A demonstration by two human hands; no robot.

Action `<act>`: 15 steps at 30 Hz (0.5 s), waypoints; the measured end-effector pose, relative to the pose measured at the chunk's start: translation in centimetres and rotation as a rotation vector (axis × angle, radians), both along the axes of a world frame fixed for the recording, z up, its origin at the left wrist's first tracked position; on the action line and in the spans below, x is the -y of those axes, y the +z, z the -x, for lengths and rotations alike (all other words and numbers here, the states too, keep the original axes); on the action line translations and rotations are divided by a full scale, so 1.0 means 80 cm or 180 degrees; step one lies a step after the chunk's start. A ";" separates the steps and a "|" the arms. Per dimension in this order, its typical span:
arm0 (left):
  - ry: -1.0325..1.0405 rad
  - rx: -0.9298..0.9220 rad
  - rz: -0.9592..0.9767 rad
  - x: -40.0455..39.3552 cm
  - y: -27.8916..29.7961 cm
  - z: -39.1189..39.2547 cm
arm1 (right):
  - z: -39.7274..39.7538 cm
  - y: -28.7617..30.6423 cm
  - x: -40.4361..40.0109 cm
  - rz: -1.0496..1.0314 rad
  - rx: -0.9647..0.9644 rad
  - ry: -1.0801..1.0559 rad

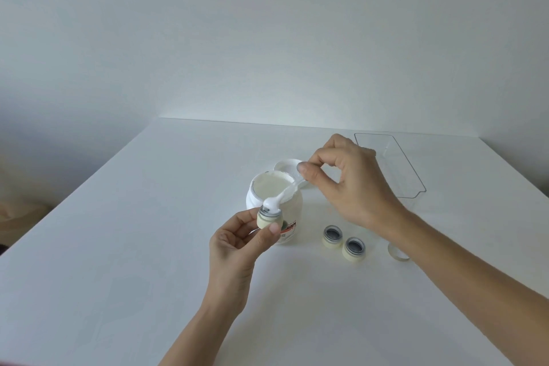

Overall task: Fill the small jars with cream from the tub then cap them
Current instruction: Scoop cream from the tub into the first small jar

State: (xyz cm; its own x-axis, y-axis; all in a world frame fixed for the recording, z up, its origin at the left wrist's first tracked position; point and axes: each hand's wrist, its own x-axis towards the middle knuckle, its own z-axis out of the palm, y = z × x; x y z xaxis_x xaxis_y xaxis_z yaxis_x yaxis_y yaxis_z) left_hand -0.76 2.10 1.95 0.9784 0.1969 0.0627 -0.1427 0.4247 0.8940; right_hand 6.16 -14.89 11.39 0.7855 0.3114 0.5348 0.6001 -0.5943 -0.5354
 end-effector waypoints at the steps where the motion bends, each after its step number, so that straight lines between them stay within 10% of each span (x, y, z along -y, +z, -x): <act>1: -0.0002 -0.0002 0.0021 0.000 0.000 0.000 | 0.004 -0.005 -0.001 0.0009 0.0332 0.0009; 7: -0.0040 -0.0001 0.0087 0.001 0.000 0.000 | 0.017 -0.035 0.012 0.0326 0.2142 -0.0014; 15: -0.0107 0.0064 0.0173 0.002 0.005 0.002 | 0.031 -0.057 0.033 0.0490 0.2834 0.0167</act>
